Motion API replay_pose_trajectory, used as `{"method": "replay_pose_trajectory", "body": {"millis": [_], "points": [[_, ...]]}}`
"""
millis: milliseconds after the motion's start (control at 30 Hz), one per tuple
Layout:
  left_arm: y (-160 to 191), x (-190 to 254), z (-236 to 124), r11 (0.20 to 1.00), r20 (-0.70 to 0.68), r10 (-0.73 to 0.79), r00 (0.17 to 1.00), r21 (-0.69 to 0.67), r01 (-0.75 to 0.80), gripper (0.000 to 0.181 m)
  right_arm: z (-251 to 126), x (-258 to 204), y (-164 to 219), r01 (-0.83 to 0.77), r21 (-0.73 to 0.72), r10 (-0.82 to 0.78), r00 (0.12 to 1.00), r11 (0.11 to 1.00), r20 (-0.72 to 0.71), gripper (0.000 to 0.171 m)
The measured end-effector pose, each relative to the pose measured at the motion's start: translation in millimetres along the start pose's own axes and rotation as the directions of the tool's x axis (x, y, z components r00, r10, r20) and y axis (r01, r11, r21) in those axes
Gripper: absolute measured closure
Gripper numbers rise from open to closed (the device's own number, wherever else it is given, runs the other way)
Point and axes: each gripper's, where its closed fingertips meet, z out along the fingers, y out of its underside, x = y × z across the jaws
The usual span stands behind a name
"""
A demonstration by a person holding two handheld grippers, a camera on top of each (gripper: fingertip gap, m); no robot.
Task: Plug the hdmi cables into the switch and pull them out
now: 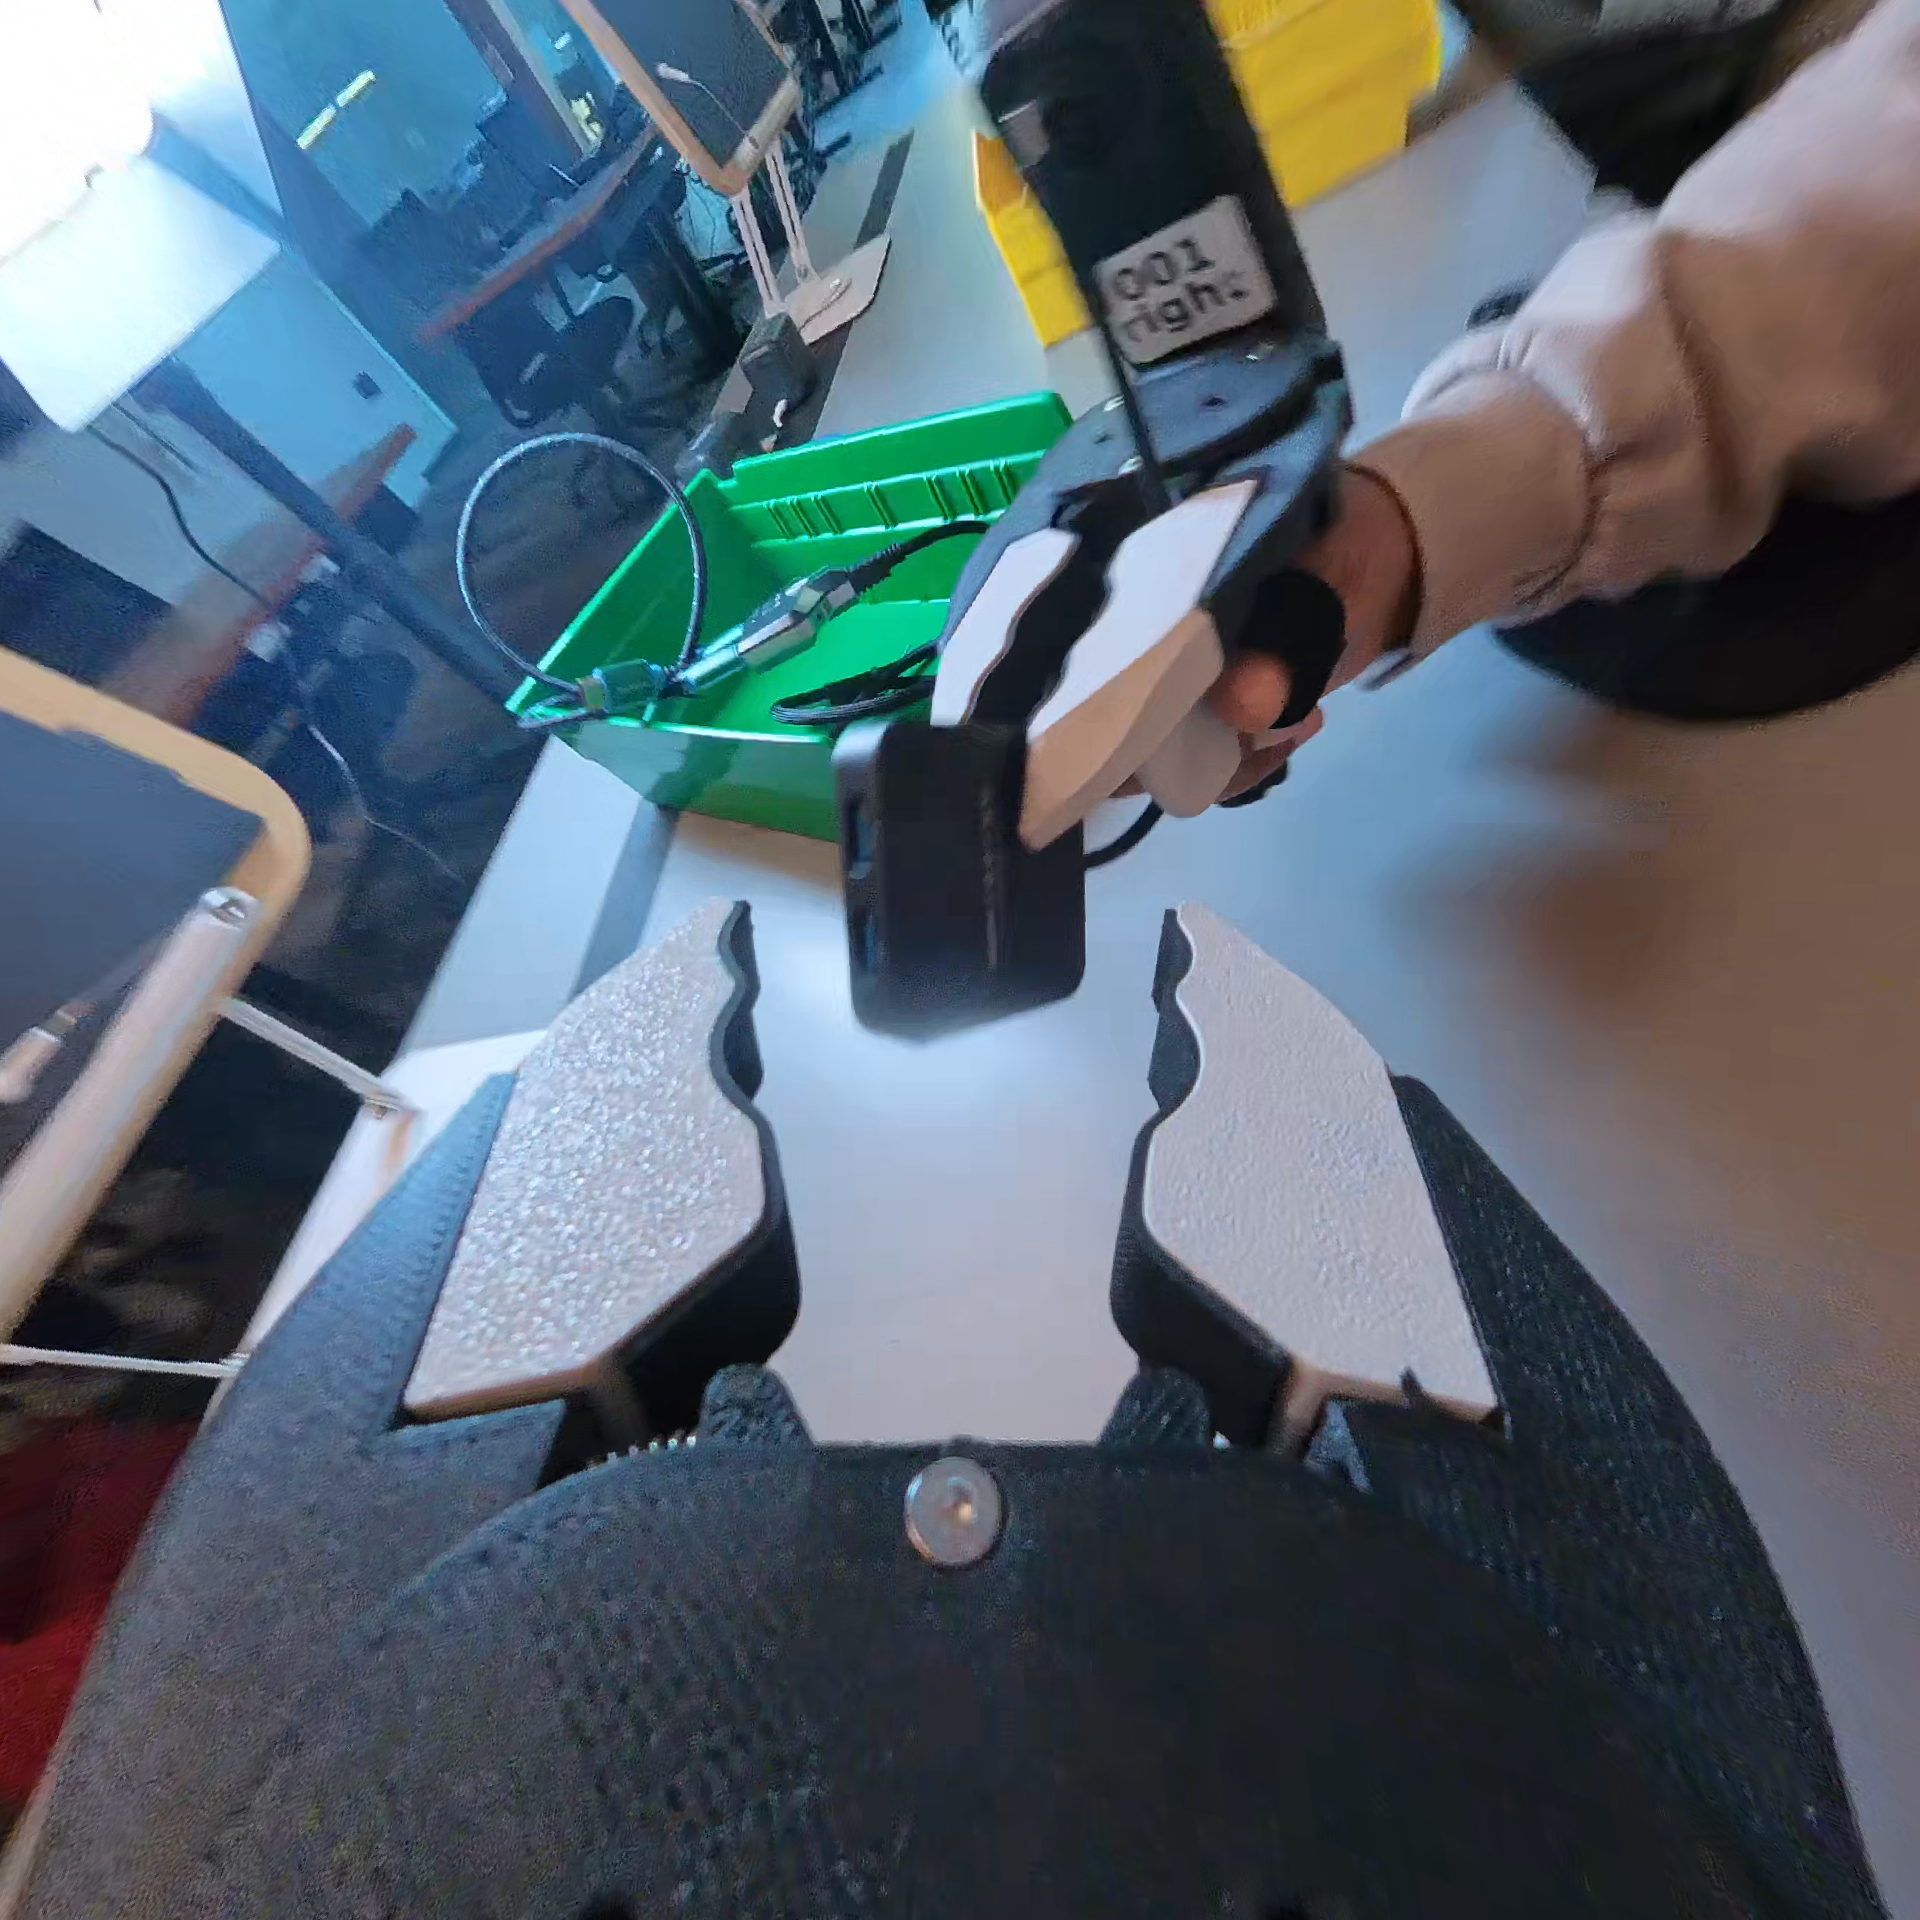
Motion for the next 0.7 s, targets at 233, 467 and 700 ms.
{"method": "replay_pose_trajectory", "body": {"millis": [233,467,700], "points": [[-3,41,-7,0.995,-0.178,-0.082,0.981,0.038,0.090,0.141,4,-57,-11,0.291,0.040,-0.293,0.944,0.956,0.149,0.157],[1,57,-5,0.996,-0.045,0.029,0.999,0.086,-0.025,0.167,4,-64,0,0.483,-0.026,-0.476,0.869,0.875,0.132,0.152],[26,72,-2,0.975,-0.041,0.157,0.987,0.167,-0.149,0.166,9,-70,36,0.603,-0.150,-0.574,0.795,0.783,0.196,0.156]]}}
